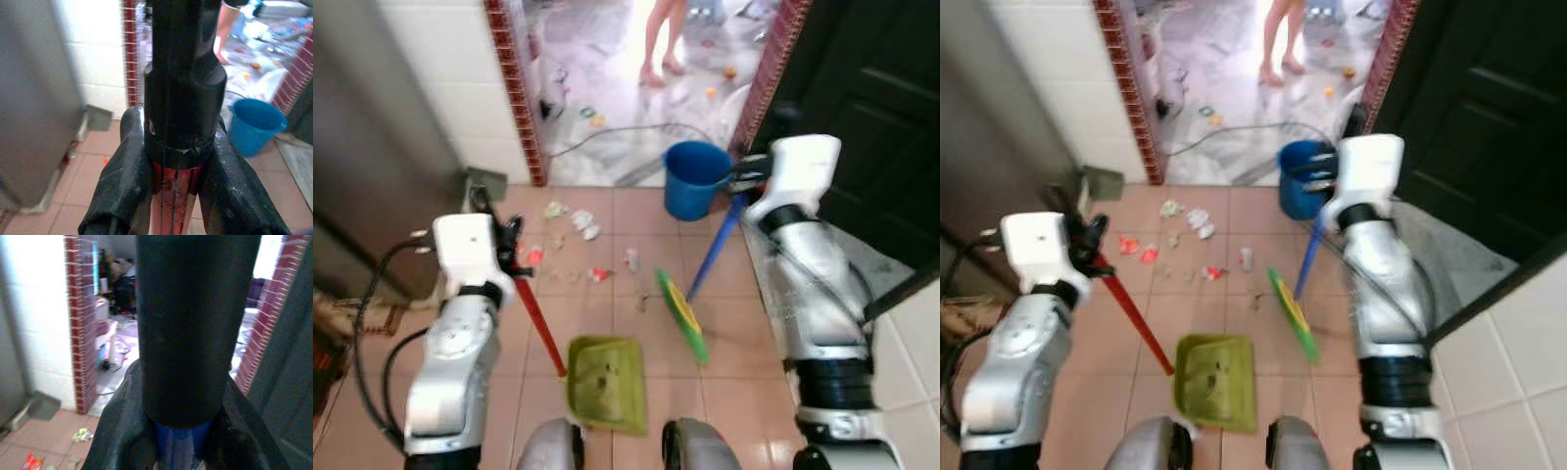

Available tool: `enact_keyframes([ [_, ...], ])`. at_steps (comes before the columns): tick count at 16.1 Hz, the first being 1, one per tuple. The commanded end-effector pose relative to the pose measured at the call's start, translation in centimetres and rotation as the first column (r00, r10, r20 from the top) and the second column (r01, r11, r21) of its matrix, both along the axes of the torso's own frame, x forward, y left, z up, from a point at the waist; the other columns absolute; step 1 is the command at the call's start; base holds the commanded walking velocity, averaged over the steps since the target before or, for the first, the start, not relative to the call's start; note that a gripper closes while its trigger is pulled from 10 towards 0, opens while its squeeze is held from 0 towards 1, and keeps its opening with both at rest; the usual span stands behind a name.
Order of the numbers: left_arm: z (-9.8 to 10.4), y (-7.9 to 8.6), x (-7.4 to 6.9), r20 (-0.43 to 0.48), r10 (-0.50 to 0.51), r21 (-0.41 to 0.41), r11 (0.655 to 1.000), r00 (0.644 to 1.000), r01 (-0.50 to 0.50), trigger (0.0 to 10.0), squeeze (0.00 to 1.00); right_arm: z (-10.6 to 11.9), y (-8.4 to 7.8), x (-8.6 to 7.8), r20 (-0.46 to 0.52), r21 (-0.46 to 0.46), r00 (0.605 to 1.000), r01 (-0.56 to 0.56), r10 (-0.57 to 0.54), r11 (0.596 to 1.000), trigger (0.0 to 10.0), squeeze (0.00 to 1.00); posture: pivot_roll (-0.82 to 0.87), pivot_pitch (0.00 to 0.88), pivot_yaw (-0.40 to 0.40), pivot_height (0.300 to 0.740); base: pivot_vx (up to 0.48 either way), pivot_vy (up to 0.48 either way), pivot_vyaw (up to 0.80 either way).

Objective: Sweep floor

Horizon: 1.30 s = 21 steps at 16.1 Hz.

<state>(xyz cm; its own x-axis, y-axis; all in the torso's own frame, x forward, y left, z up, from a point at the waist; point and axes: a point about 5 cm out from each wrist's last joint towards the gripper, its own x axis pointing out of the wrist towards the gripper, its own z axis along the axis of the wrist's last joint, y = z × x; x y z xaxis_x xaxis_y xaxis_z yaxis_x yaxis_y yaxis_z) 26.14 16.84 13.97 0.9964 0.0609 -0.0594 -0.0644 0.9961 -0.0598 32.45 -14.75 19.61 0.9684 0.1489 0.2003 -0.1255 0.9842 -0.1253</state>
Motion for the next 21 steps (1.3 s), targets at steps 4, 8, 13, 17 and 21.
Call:
enact_keyframes([
  [4, 1.6, -0.6, 0.5, 0.079, -0.03, 0.022, 0.999, 0.996, 0.028, 10.0, 0.0, 0.8, -0.5, -0.4, 0.093, -0.075, 0.995, 0.047, -0.04, 0.996, 10.0, 0.0, -0.03, 0.113, 0.036, 0.74, 0.0, 0.0, 0.0],
  [8, 1.7, -0.5, 1.0, 0.094, -0.061, 0.026, 0.998, 0.994, 0.059, 10.0, 0.0, 0.4, -0.5, -0.6, 0.103, -0.095, 0.993, 0.066, -0.056, 0.993, 10.0, 0.0, -0.05, 0.095, 0.047, 0.74, 0.0, 0.0, 0.0],
  [13, 0.7, -1.4, 0.8, 0.067, -0.058, -0.007, 0.998, 0.996, 0.058, 10.0, 0.0, -1.0, -0.6, -1.8, 0.088, -0.125, 0.99, 0.12, -0.11, 0.985, 10.0, 0.0, -0.07, 0.116, 0.053, 0.74, 0.251, 0.0, 0.0],
  [17, 0.9, -1.3, 0.8, 0.073, -0.052, 0.002, 0.999, 0.996, 0.052, 10.0, 0.0, -1.1, -0.6, -1.2, 0.079, -0.099, 0.99, 0.123, -0.116, 0.987, 10.0, 0.0, -0.06, 0.132, 0.037, 0.74, 0.42, 0.061, 0.0],
  [21, 0.4, -0.7, 1.0, 0.066, -0.01, 0.049, 0.999, 0.998, 0.006, 10.0, 0.0, -1.5, -0.3, -1.5, 0.066, -0.112, 0.993, 0.102, -0.095, 0.988, 10.0, 0.0, -0.07, 0.136, 0.033, 0.74, 0.389, 0.279, 0.0],
])
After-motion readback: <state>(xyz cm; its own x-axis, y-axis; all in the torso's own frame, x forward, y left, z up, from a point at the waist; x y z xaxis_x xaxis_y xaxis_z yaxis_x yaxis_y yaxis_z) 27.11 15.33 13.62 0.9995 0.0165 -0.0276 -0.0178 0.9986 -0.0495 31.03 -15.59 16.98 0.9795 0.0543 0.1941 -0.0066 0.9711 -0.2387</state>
